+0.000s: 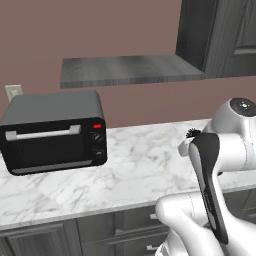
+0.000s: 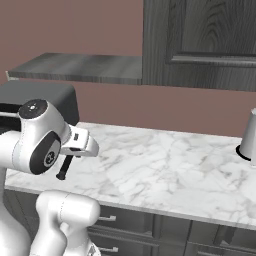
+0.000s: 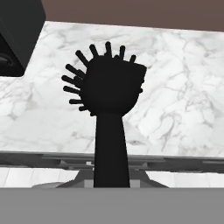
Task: Open the cabinet. Pick the dish brush and place it next to the sink. Then close the cabinet.
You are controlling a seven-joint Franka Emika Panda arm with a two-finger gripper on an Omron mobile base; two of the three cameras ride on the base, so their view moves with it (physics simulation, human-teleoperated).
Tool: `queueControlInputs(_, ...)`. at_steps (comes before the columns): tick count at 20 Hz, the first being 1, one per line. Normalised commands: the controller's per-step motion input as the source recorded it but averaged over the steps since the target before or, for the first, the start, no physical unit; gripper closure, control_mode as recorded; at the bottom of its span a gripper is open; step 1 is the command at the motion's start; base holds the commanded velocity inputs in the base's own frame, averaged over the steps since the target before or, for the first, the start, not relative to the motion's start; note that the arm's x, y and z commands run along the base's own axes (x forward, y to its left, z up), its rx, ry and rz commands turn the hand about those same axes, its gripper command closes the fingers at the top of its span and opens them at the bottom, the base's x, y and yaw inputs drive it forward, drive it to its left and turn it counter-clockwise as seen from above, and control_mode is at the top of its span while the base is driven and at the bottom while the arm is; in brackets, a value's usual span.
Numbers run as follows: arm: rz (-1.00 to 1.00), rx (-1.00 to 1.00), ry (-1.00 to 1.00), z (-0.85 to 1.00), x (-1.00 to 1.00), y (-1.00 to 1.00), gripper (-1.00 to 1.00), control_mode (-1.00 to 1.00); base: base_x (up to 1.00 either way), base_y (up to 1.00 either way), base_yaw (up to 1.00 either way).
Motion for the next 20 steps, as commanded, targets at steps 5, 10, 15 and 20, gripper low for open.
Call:
queueControlInputs(5, 0.0, 0.0, 0.0, 0.0, 0.01, 0.0, 1.0, -1.0, 0.0, 0.0, 0.0)
queueControlInputs(10, 0.0, 0.0, 0.0, 0.0, 0.0, 0.0, 1.0, -1.0, 0.0, 0.0, 0.0)
queueControlInputs(15, 0.0, 0.0, 0.0, 0.0, 0.0, 0.0, 1.0, -1.0, 0.0, 0.0, 0.0)
queueControlInputs(20, 0.0, 0.0, 0.0, 0.0, 0.0, 0.0, 1.0, -1.0, 0.0, 0.0, 0.0)
